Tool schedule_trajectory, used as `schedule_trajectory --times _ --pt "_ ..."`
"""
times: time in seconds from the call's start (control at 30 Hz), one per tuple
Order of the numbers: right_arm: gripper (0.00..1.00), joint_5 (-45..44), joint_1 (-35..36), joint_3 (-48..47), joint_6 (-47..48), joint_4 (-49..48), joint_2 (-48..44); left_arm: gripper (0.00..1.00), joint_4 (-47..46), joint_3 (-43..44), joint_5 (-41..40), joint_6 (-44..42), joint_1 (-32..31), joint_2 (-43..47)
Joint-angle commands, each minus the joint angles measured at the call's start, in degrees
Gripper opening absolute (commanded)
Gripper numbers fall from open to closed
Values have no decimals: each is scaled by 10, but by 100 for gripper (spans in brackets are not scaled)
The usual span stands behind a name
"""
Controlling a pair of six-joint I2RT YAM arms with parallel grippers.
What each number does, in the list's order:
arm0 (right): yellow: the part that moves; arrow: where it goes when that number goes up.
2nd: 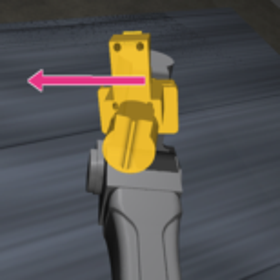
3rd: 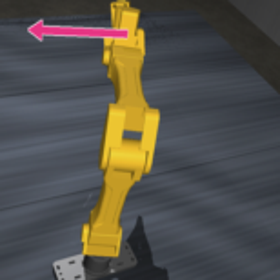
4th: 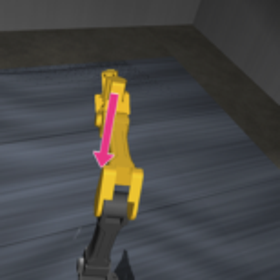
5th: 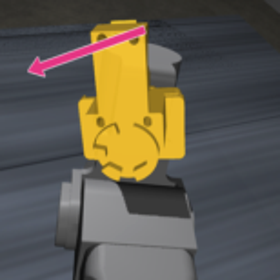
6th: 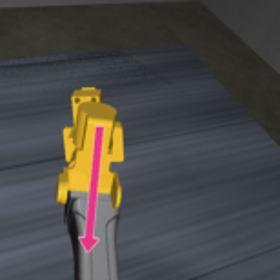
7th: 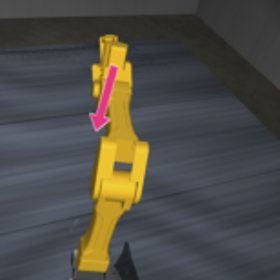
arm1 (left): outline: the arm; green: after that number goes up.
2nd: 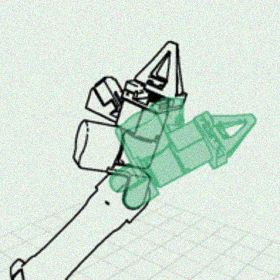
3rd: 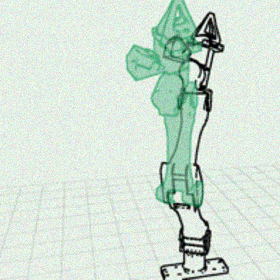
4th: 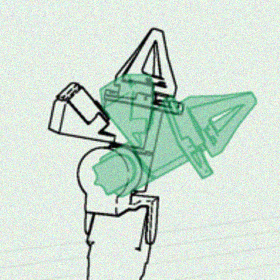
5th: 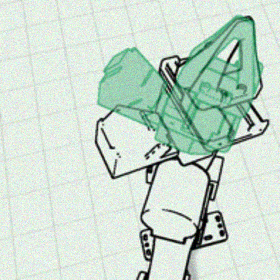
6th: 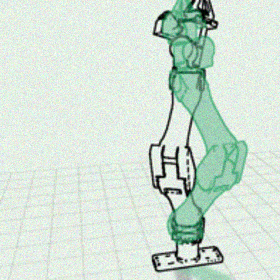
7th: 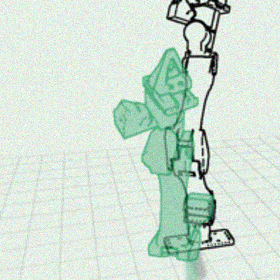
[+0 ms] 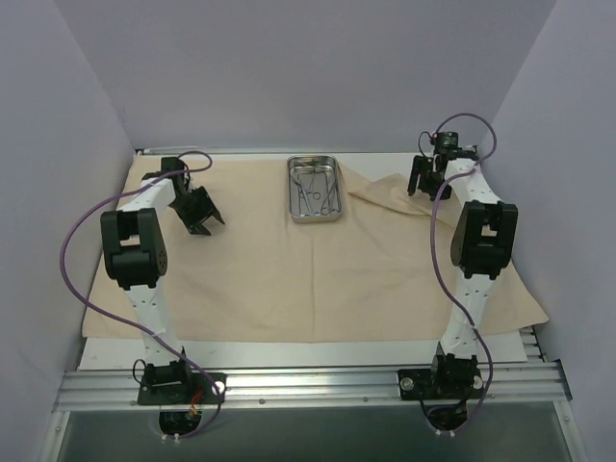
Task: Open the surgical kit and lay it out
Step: Smooth out the surgical kit at the center of the board.
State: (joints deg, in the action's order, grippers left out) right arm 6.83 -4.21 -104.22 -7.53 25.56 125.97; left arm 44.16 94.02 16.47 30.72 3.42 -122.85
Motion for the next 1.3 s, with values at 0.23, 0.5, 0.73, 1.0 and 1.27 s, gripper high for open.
schedule_trajectory --times 0.23,0.5,0.73,1.0,1.27 --pt "70 9 -60 -219 -37 29 67 63 30 43 7 -22 1 -4" --pt "56 31 -79 -297 -32 1 145 63 18 35 13 -12 0 -8" --pt "0 88 -75 -298 -83 -8 195 63 3 37 18 3 -1 -3" --pt "0 11 -86 -266 -90 -6 219 63 8 54 22 3 -1 -6" --pt "4 -136 -114 -344 -20 40 287 63 18 71 29 -17 -1 -4"
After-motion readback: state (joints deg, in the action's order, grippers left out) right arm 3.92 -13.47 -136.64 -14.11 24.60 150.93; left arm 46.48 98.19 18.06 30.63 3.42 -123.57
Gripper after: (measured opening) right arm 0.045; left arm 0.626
